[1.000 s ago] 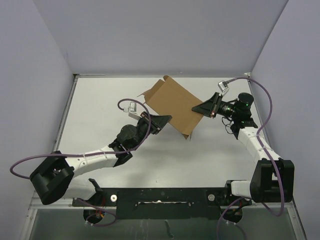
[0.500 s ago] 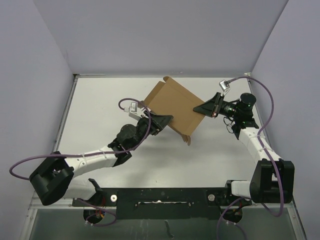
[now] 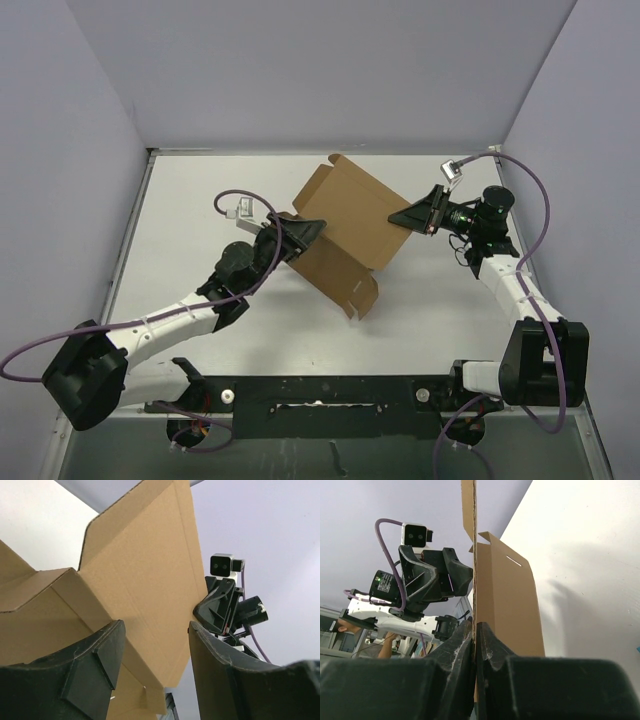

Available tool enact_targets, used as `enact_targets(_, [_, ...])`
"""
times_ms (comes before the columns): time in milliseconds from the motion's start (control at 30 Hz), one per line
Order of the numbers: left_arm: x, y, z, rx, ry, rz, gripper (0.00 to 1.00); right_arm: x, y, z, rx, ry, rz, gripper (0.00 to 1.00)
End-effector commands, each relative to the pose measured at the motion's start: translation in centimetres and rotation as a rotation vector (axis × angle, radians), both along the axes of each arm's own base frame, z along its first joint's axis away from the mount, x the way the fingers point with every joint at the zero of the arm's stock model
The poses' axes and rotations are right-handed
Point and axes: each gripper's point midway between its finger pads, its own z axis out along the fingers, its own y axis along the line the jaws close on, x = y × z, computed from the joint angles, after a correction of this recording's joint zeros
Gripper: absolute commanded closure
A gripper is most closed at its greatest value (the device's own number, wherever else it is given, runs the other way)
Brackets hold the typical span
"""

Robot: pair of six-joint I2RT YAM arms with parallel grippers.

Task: Fold the paper box

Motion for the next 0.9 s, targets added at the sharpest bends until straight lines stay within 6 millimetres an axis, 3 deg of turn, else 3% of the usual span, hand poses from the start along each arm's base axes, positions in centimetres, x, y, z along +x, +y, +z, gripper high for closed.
enact_targets(0, [0.1, -0.3, 1.2, 0.001, -0.028, -0.023, 0.48, -0.8, 0.0, 1.9, -0.007, -0.102, 0.021, 1.0])
enact_targets(267, [-0.3, 1.0, -1.8, 0.064, 0.091, 0.02, 0.41, -0.7, -0.1, 1.7, -0.008, -0.101, 0.015, 1.0])
enact_targets(600, [2.6, 0.2, -1.1, 0.055, 0.096, 0.035, 0.4, -0.9, 0.5, 1.4, -0.005, -0.08, 0.037, 1.0])
enact_targets(700, [2.9, -0.3, -0.6, 0.035, 0.08, 0.021, 0.44, -1.0, 0.9, 1.0, -0.012, -0.072, 0.048, 1.0])
enact_targets(767, [3.0, -0.4, -0.4, 0.03, 0.071, 0.017, 0.51, -1.0, 1.2, 0.5, -0.019, -0.06, 0.056, 1.0])
enact_targets(833, [3.0, -0.4, -0.2, 0.024, 0.065, 0.015, 0.63, -1.0, 1.4, 0.1, -0.021, -0.05, 0.064, 1.0])
enact_targets(867, [2.9, -0.4, -0.1, 0.021, 0.062, 0.013, 0.74, -0.9, 1.4, 0.1, -0.022, -0.047, 0.064, 1.0])
